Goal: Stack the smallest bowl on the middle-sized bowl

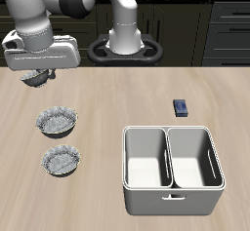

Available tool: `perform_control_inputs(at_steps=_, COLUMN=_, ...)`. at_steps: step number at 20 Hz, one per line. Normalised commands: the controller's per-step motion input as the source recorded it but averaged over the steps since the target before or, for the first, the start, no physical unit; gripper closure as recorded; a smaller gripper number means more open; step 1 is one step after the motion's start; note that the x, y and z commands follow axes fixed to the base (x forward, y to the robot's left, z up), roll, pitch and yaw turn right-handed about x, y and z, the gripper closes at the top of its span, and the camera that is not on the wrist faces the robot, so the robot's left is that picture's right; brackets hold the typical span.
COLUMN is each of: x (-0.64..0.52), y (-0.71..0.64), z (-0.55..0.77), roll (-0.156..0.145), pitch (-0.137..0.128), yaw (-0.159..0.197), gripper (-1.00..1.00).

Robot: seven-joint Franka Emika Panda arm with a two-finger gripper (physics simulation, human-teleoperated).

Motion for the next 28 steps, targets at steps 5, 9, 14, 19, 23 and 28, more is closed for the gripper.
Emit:
perform_control_inputs(at_steps=5, x=0.16, y=-0.25, z=-0.01, roll=-0.038, pitch=0.008, yaw=-0.017, gripper=1.00)
perform_control_inputs(at_steps=9, x=0.15, y=-0.04, z=0.04, roll=-0.031, pitch=-0.016, yaw=0.006, gripper=1.00)
perform_control_inputs(at_steps=14, x=0.23, y=0.06, z=0.07, roll=-0.007, pitch=-0.004, yaw=0.016, gripper=1.00)
perform_control_inputs(at_steps=19, x=0.22, y=0.17, z=0.03, roll=0.007, pitch=-0.006, yaw=0.007, gripper=1.00)
perform_control_inputs(at_steps=23, x=0.32, y=0.10, z=0.04, roll=-0.015, pitch=-0.010, yaw=0.007, gripper=1.00)
perform_control_inputs(at_steps=28, x=0.30, y=0.15, z=-0.01, roll=0.005, pitch=-0.001, yaw=0.008, gripper=1.00)
